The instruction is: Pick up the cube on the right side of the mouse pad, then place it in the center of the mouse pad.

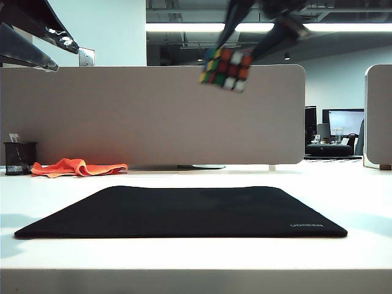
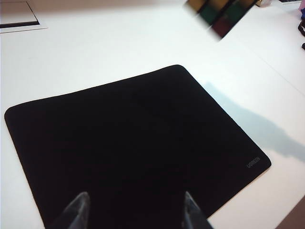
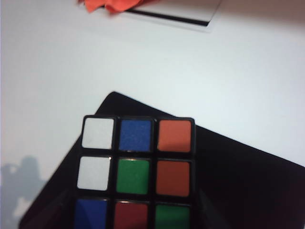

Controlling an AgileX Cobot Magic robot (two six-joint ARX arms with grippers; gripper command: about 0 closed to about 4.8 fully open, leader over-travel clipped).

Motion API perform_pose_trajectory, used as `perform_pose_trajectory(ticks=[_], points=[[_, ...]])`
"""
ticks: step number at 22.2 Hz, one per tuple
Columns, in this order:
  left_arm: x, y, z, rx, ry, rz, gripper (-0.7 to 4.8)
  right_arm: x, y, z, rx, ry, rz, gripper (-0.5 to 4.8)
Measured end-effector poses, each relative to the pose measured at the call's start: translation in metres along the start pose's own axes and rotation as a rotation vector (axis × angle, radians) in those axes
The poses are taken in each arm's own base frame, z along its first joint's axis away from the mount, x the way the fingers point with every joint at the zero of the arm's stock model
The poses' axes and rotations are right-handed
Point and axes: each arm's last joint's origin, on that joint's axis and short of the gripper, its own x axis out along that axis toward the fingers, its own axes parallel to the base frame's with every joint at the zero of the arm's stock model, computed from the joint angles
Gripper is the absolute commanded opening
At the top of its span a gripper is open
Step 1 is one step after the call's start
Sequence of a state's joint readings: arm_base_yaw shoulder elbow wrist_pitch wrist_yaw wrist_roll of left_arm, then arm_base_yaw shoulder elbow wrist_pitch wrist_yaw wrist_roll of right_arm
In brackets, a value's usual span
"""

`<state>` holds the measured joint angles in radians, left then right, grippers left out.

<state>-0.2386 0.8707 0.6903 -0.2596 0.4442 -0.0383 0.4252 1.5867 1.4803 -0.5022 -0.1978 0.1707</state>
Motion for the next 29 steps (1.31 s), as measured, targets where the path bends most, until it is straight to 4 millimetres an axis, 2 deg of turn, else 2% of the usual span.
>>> perform_pose_trajectory(ticks=[2, 4, 10, 12, 14, 15, 16, 17, 23, 25, 27, 29], points=[[0.000, 0.000, 0.000, 0.000, 0.000, 0.000, 2.47, 0.018, 0.008, -0.007, -0.038, 0.040, -0.013, 3.23], [0.000, 0.000, 0.000, 0.000, 0.001, 0.000, 2.47, 0.048, 0.018, -0.023, -0.101, 0.122, -0.058, 3.24], [0.000, 0.000, 0.000, 0.000, 0.001, 0.000, 2.47, 0.098, 0.020, -0.053, -0.141, 0.260, -0.088, 3.23], [0.000, 0.000, -0.001, -0.005, 0.010, 0.000, 2.47, 0.117, 0.021, -0.069, -0.149, 0.332, -0.091, 3.23], [0.000, 0.000, -0.002, -0.007, 0.015, 0.001, 2.47, 0.125, 0.024, -0.076, -0.158, 0.357, -0.084, 3.23], [0.000, 0.000, -0.002, -0.007, 0.015, 0.001, 2.47, 0.127, 0.024, -0.077, -0.157, 0.359, -0.084, 3.40], [0.000, 0.000, -0.002, -0.008, 0.016, 0.001, 2.47, 0.129, 0.024, -0.078, -0.158, 0.361, -0.083, 3.80], [0.000, 0.000, -0.002, -0.009, 0.018, 0.001, 2.47, 0.130, 0.024, -0.079, -0.158, 0.364, -0.081, 4.79], [0.000, 0.000, -0.003, -0.011, 0.024, 0.001, 2.47, 0.125, 0.024, -0.076, -0.157, 0.365, -0.085, 4.79], [0.000, 0.000, -0.003, -0.011, 0.024, 0.001, 2.47, 0.108, 0.027, -0.068, -0.158, 0.352, -0.084, 4.79], [0.000, 0.000, -0.002, -0.011, 0.024, 0.001, 2.46, 0.074, 0.032, -0.046, -0.177, 0.245, -0.109, 4.79], [0.000, 0.000, -0.003, -0.011, 0.025, 0.001, 2.46, 0.040, 0.026, -0.024, -0.225, 0.133, -0.164, 4.79]])
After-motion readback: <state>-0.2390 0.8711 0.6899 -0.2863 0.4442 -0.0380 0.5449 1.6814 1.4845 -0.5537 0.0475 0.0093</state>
